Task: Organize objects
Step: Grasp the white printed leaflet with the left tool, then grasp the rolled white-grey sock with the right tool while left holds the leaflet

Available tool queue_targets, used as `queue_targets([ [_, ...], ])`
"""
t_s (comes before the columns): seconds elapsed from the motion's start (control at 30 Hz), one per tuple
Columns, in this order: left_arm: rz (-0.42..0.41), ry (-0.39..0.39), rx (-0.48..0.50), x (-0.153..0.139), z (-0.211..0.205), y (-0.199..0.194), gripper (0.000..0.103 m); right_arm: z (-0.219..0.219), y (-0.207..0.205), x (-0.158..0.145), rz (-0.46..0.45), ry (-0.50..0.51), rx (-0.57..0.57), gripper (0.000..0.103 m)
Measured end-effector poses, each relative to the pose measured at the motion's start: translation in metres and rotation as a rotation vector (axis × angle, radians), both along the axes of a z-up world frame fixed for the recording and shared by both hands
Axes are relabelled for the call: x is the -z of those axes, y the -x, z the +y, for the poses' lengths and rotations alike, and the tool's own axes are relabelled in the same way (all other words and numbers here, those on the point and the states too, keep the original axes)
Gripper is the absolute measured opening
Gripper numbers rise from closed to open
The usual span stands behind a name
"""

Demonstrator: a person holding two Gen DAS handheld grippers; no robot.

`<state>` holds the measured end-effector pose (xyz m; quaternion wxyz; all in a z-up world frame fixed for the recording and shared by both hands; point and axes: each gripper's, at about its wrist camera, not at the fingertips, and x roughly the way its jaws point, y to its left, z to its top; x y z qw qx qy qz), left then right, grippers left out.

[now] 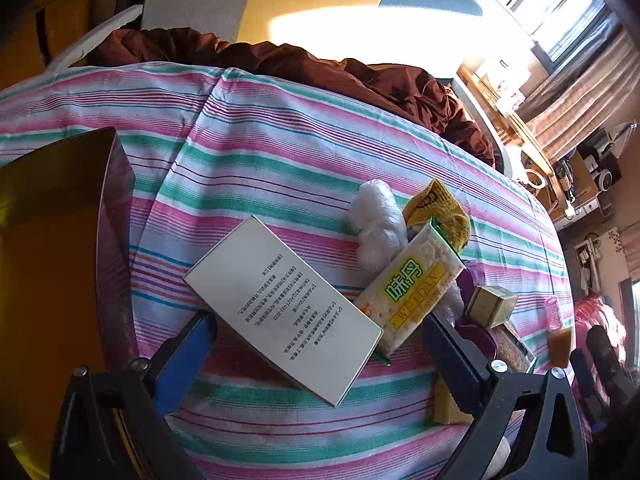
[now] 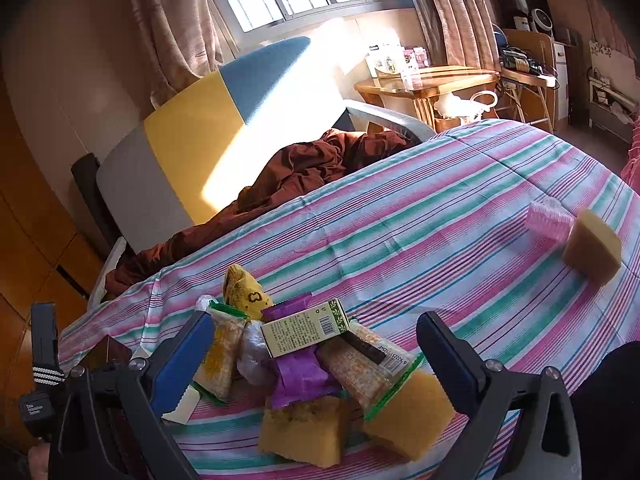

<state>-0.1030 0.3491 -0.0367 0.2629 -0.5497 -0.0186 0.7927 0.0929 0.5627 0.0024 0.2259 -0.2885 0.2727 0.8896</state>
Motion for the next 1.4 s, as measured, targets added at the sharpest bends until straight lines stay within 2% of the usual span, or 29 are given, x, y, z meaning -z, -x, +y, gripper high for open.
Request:
queue_targets([
  [0.23, 0.088, 0.09, 0.091, 0.013, 0.028, 0.009, 0.103, 0.002, -0.001, 0.002, 0.004, 0.023, -0.003, 0.103],
  [0.33, 0.09, 0.093, 0.1, 0.02, 0.024, 0.01, 0.101, 0.004, -0.001, 0.004, 0.004, 0.035, 0.002, 0.103],
  [0.43, 0.064, 0.086, 0.085, 0.028, 0.016, 0.014, 0.085, 0.002, 0.002, 0.004, -0.006, 0.032, -0.01, 0.103],
  [0.5, 0.041, 0.076, 0.075, 0.032, 0.013, 0.017, 0.083, 0.001, 0.003, 0.005, -0.013, 0.024, -0.013, 0.103],
  [0.67, 0.074, 0.083, 0.1, 0.027, 0.01, 0.009, 0.058, 0.002, 0.004, 0.007, -0.024, 0.028, -0.005, 0.103],
  [0.73, 0.103, 0.082, 0.113, 0.023, 0.007, -0.001, 0.053, 0.003, 0.004, 0.007, -0.023, 0.035, 0.001, 0.103],
  [1.0, 0.171, 0.075, 0.199, 0.018, -0.019, -0.085, 0.052, 0.009, 0.002, 0.011, -0.026, 0.077, 0.008, 0.102],
  [1.13, 0.249, 0.08, 0.249, 0.018, -0.036, -0.128, 0.052, 0.011, 0.001, 0.013, -0.024, 0.103, 0.007, 0.102],
  [1.3, 0.254, 0.1, 0.282, 0.032, -0.036, -0.134, 0.051, 0.01, 0.005, 0.02, -0.045, 0.145, -0.022, 0.102],
  [1.4, 0.292, 0.132, 0.316, 0.033, -0.03, -0.139, 0.051, 0.007, 0.008, 0.024, -0.087, 0.163, -0.052, 0.102],
])
